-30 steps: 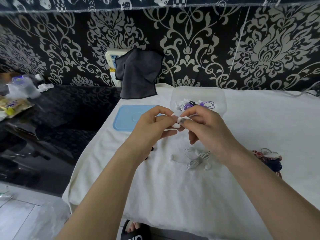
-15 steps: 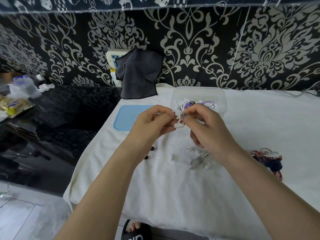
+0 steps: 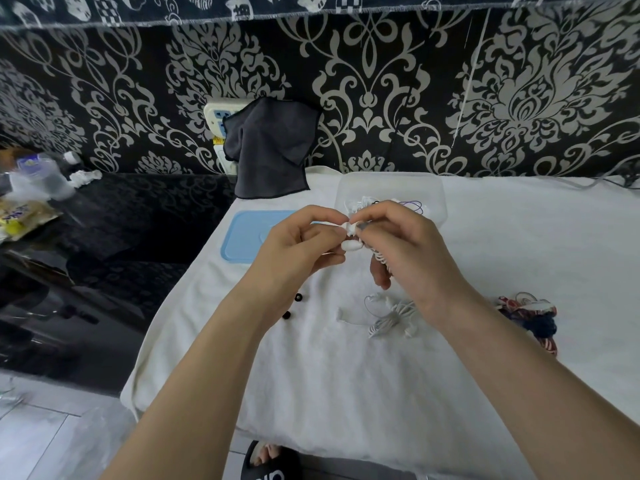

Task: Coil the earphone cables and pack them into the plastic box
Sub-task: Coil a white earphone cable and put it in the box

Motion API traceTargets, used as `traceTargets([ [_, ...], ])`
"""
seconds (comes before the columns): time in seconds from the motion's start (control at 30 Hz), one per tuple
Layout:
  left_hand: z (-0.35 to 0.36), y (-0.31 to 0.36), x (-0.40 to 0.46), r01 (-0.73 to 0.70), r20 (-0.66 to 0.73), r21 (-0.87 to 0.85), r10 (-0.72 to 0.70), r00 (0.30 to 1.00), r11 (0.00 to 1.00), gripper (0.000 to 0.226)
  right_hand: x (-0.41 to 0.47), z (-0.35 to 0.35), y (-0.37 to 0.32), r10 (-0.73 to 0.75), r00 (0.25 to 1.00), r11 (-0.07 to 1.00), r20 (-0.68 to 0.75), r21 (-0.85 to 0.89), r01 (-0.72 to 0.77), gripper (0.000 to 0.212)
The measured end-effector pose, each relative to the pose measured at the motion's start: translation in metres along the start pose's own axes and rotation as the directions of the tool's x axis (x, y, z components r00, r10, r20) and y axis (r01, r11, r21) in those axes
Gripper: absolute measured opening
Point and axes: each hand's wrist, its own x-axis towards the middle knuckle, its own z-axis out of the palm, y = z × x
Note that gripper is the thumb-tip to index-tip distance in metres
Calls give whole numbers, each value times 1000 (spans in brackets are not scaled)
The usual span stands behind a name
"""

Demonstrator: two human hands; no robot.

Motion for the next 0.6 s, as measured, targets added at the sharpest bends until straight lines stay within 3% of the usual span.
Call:
traceTargets([
  [0.43, -5, -4, 2, -112, -55, 169, 122, 991, 979, 10, 1, 0, 2, 11, 1000, 1000, -27, -8, -11, 12],
  [0.6, -1, -2, 1, -134, -34, 149, 140, 989, 980, 12, 1, 0, 3, 10, 998, 1000, -61, 2, -10, 9],
])
